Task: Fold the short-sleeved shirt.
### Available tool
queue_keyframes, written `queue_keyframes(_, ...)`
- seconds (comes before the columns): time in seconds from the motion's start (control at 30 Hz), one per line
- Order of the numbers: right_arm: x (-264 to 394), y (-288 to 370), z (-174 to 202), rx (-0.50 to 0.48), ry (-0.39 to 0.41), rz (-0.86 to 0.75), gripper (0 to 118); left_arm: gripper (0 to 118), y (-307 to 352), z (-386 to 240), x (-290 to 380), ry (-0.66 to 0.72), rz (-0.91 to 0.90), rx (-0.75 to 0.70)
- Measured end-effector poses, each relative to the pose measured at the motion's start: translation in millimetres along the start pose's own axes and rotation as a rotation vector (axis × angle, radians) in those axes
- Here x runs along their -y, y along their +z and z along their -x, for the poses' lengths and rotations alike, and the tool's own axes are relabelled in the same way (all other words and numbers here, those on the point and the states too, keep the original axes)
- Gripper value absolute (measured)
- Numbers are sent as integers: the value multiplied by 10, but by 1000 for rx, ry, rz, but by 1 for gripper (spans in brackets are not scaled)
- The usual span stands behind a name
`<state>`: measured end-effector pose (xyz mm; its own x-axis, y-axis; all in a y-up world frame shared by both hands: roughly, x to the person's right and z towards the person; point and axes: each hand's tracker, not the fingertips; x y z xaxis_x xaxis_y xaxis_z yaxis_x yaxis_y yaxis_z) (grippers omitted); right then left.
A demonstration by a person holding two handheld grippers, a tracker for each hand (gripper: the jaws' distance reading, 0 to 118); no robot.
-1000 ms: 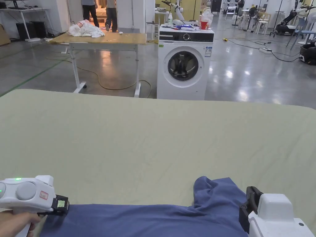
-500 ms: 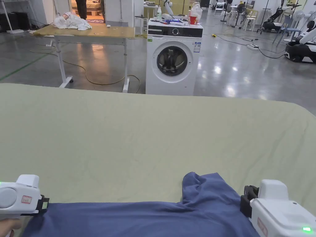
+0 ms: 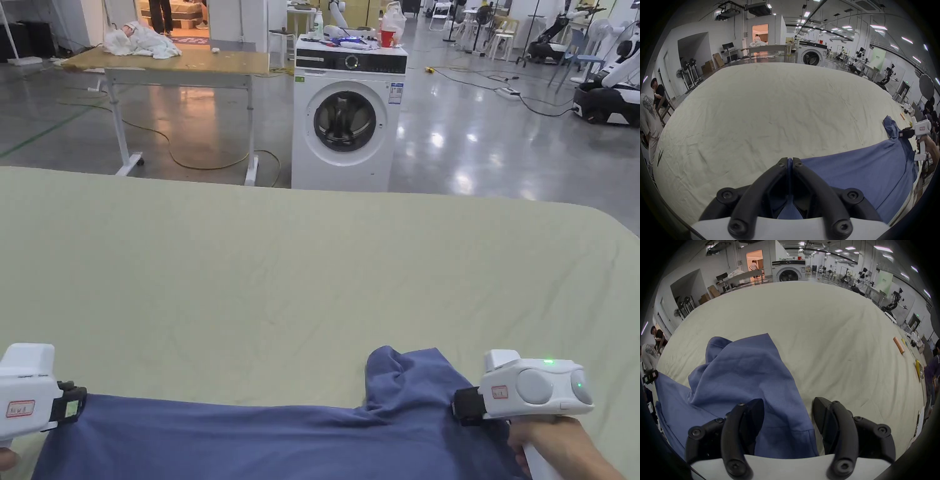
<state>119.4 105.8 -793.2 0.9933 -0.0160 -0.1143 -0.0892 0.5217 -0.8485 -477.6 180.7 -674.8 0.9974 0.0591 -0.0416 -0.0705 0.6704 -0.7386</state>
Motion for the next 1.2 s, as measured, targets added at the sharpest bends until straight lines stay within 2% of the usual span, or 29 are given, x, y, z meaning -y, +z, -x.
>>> queue_keyframes(0.03,-5,18,7,1,-4,-4,57,0,-1,2,2,0,1,-2)
queue_keyframes(0.1,-19,40,7,1,-8,-6,35,0,-11,-4,17,2,2,-4)
queue_keyframes(0.17,-22,63,-15,-4,-7,-7,3,0,-20,3,26,8,7,-11)
queue_keyframes(0.23,6,107,-59,-36,-16,-22,2,0,-20,-1,50,11,2,-10)
queue_keyframes(0.33,57,274,-58,-32,-35,-64,1,0,39,0,77,6,-16,1)
queue_keyframes(0.5,168,891,104,-34,23,-191,0,0,294,50,123,11,-57,5)
queue_keyframes(0.7,484,1657,213,-13,87,-268,0,0,734,151,281,44,-136,25)
queue_keyframes(0.8,724,1945,178,-21,80,-288,0,0,964,184,449,47,-162,37)
queue_keyframes(1.0,1274,2272,128,-45,92,-282,0,0,1278,249,884,43,-180,65)
queue_keyframes(1.2,1866,2230,151,-43,104,-159,0,0,1290,287,1392,28,-78,75)
